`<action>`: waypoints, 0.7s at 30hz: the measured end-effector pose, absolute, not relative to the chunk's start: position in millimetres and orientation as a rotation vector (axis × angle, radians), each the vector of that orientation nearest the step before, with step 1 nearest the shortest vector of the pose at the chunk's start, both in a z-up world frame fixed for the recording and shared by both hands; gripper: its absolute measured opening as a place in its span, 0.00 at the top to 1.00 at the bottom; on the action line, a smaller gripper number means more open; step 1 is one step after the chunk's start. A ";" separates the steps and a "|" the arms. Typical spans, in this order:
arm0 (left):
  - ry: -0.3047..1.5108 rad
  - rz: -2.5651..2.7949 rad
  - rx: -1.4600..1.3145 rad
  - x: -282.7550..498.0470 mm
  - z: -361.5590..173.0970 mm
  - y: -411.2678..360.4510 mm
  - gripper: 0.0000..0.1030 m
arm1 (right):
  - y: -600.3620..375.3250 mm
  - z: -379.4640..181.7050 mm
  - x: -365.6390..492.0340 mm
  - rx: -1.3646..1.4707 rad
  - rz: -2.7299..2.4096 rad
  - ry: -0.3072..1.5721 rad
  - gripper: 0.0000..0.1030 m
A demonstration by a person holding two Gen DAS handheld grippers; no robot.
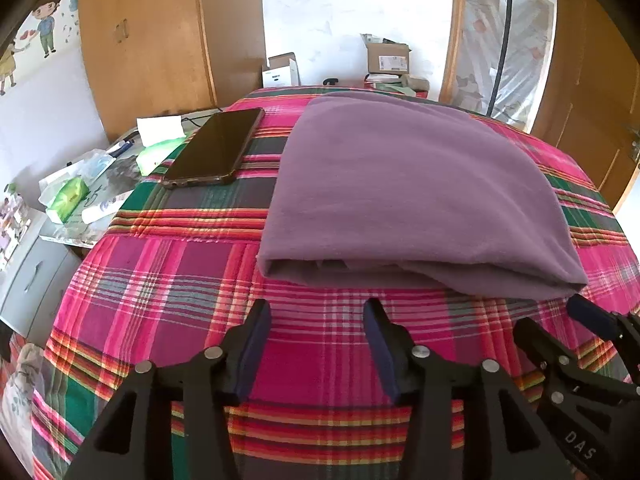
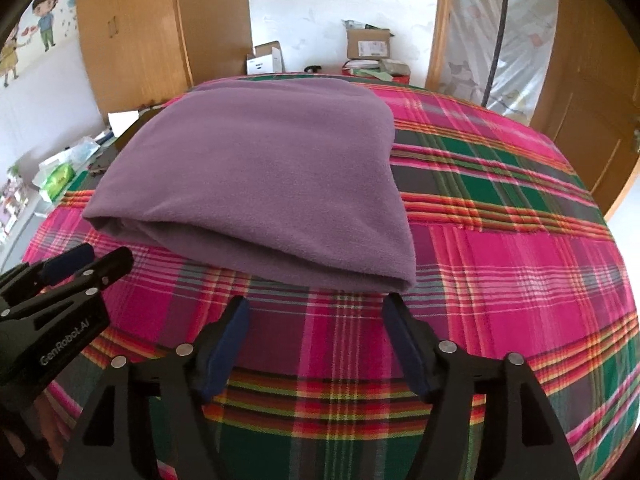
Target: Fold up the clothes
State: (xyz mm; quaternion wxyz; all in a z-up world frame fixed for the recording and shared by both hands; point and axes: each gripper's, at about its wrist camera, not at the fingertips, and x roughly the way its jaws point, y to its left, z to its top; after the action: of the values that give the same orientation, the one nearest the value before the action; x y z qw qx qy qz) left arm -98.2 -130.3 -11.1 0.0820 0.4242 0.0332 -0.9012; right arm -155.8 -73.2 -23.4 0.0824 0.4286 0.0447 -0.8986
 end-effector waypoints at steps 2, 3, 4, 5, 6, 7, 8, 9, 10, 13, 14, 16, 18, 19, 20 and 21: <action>0.101 -2.688 1.267 -98.7 -11.4 -131.5 0.49 | -73.0 -23.2 -156.0 1.281 -2.684 0.134 0.30; 0.106 -2.688 1.267 -99.0 -11.3 -132.3 0.49 | -72.8 -23.2 -156.3 1.282 -2.683 0.133 0.30; 0.109 -2.688 1.267 -99.2 -11.2 -132.8 0.49 | -72.5 -23.1 -156.5 1.282 -2.684 0.134 0.30; 0.107 -2.687 1.267 -99.2 -11.2 -132.6 0.48 | -72.3 -23.0 -156.7 1.282 -2.683 0.135 0.30; 0.105 -2.685 1.266 -99.3 -11.2 -132.5 0.48 | -72.3 -23.0 -156.9 1.282 -2.683 0.134 0.30; 0.106 -2.682 1.266 -99.4 -11.4 -132.7 0.47 | -72.3 -22.9 -157.2 1.282 -2.683 0.134 0.30; 0.110 -2.681 1.265 -99.3 -11.6 -133.2 0.46 | -72.4 -22.9 -157.5 1.282 -2.683 0.134 0.30; 0.117 -2.684 1.266 -99.5 -11.6 -134.0 0.46 | -72.4 -22.8 -157.6 1.282 -2.683 0.134 0.30; 0.119 -2.687 1.269 -99.9 -11.7 -134.4 0.44 | -72.2 -22.8 -157.7 1.282 -2.683 0.134 0.30; 0.117 -2.695 1.275 -100.1 -12.2 -133.0 0.41 | -71.9 -22.8 -157.4 1.281 -2.683 0.135 0.30; 0.117 -2.695 1.276 -100.3 -12.3 -133.2 0.41 | -71.8 -22.8 -157.2 1.281 -2.683 0.135 0.30; 0.118 -2.697 1.277 -100.4 -12.4 -133.3 0.41 | -71.8 -22.8 -157.1 1.281 -2.683 0.134 0.30; 0.110 -2.696 1.279 -100.5 -12.5 -132.2 0.40 | -71.4 -23.0 -156.9 1.281 -2.683 0.134 0.30; 0.106 -2.695 1.279 -100.5 -12.5 -131.8 0.39 | -71.4 -23.1 -156.9 1.281 -2.683 0.134 0.30; 0.107 -2.695 1.279 -100.4 -12.6 -131.7 0.39 | -71.6 -23.1 -157.0 1.281 -2.683 0.134 0.30; 0.108 -2.695 1.279 -100.3 -12.6 -131.5 0.39 | -71.7 -23.0 -157.2 1.281 -2.683 0.134 0.30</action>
State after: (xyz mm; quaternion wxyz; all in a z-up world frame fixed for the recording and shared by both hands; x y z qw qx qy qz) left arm -100.3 -131.5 -12.6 0.0782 0.4272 0.0359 -0.9001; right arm -157.2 -71.7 -23.0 0.0825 0.4290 0.0450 -0.8984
